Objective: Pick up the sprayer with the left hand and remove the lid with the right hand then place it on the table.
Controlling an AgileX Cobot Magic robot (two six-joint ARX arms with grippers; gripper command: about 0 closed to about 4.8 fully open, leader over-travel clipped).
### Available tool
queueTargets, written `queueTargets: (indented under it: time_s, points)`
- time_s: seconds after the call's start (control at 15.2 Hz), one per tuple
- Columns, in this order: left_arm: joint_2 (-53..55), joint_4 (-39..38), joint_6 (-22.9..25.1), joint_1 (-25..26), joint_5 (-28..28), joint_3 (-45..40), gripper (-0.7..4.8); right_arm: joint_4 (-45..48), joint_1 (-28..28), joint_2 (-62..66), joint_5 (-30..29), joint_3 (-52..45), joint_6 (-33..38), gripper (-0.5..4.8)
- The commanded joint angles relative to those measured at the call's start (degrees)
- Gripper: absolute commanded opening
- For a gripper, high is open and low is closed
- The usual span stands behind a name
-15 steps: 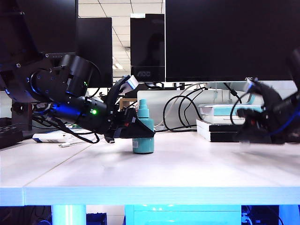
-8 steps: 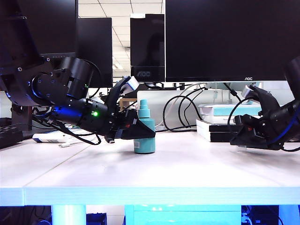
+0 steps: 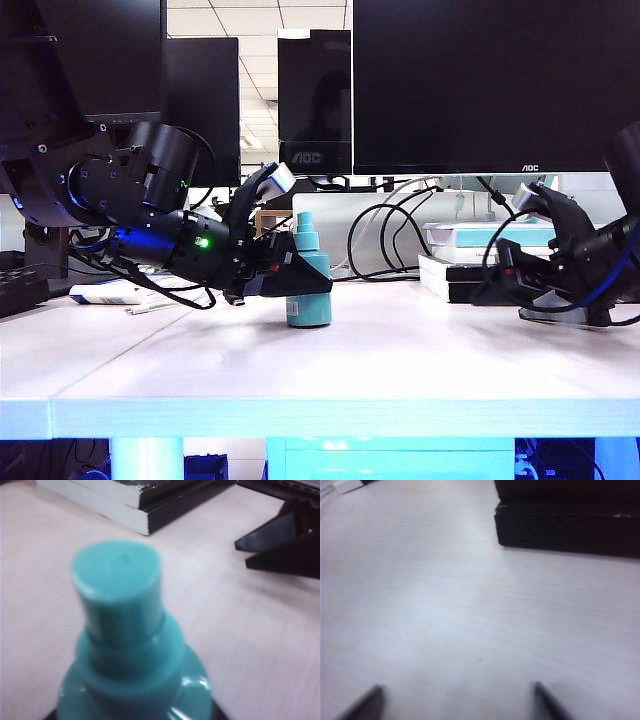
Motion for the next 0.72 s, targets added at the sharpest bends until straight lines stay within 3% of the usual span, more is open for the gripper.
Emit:
queueTargets:
  time_s: [0.07,0.13,0.2,0.72]
  points:
    - [0.4,-1.8,-0.3,-0.1,-0.1,-0.2,4.59,-1.2,-0.1,0.1,0.0,-0.1,0.1,3.91]
    - [0.4,-1.9,-0.5,-0.1,-0.1,-0.2,4.79,-1.1,-0.1,0.1,0.1,-0.1,0.1,4.67]
    - [0.4,-1.9,-0.5,-0.1,-0.1,-0.2,4.79,-1.0,-0.1,0.1,0.0,-0.1,0.1,4.79]
    - [-1.4,-1.4,-2.6,-0.1,0.6,-0.1,4.79,4.2,-0.1,0.1,-3.1,-0.1,2.4,4.79]
